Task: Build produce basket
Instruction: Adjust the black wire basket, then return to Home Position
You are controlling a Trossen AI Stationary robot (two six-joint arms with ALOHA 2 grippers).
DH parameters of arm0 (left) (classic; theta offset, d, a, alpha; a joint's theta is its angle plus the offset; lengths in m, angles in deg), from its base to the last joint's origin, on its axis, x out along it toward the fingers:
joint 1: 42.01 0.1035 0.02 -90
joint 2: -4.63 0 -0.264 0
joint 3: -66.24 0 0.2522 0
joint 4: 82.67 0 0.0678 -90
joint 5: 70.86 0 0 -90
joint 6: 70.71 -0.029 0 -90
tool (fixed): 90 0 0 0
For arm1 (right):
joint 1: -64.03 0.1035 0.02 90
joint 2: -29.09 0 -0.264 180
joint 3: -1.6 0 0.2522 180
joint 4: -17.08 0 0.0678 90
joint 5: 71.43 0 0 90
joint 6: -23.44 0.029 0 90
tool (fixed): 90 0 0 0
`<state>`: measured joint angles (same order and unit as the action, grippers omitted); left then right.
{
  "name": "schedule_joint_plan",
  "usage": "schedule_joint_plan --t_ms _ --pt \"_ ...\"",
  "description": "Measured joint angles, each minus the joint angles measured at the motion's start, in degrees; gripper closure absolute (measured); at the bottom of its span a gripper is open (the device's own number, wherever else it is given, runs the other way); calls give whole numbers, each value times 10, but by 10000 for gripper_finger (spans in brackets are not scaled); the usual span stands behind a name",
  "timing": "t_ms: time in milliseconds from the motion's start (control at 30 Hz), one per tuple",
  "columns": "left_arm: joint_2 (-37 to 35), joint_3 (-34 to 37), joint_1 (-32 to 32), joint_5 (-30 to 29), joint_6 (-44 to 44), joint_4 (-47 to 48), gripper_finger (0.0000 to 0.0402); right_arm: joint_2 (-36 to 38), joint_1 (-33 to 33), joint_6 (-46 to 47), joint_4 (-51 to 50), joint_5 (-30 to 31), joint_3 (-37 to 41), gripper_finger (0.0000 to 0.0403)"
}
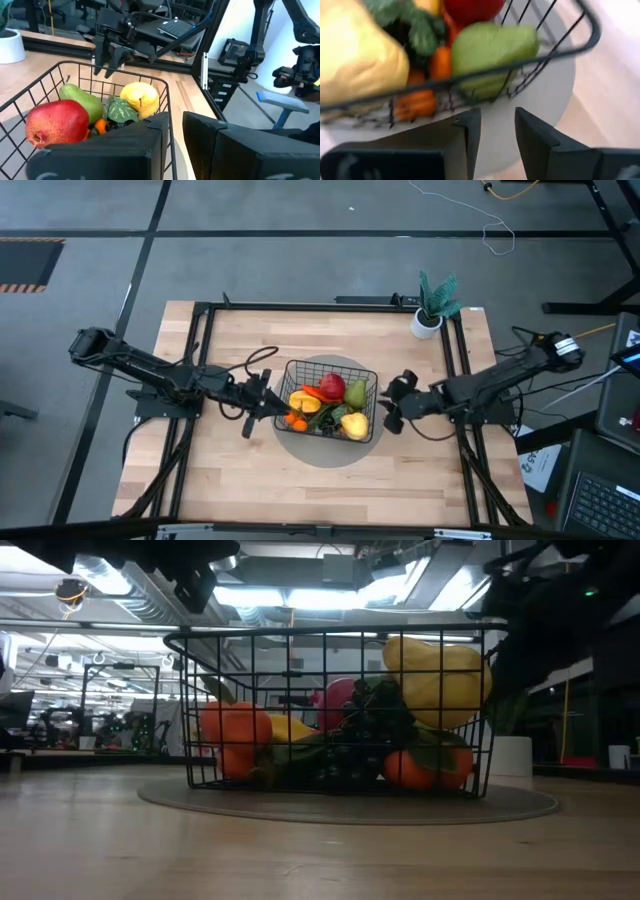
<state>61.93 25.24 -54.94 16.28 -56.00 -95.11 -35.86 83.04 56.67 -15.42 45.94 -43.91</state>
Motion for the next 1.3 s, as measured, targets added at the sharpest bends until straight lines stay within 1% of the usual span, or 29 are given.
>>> schedule_joint_plan --t_ms 200,467,833,933,1033,1133,1200,1300 --pt "0 0 0 -8 -1 0 356 -18 -35 -42 67 6 0 292" --pt "0 0 0 -9 -1 3 356 -18 -74 -70 71 30 0 292" --pt "0 0 0 -9 -3 10 356 -17 -125 -141 106 31 0 292" --pt "0 0 0 -9 -2 10 356 -4 -135 -142 90 28 0 292" --pt "-21 1 0 12 -9 24 356 23 -138 -142 56 1 -13 292" --pt "-55 1 0 35 -60 91 356 56 -138 -142 15 -17 -36 292" --pt "-69 3 0 23 -76 141 356 77 -137 -142 -12 -24 -51 292" --pt "-87 21 8 11 -89 144 356 108 -136 -142 -38 -44 -74 292"
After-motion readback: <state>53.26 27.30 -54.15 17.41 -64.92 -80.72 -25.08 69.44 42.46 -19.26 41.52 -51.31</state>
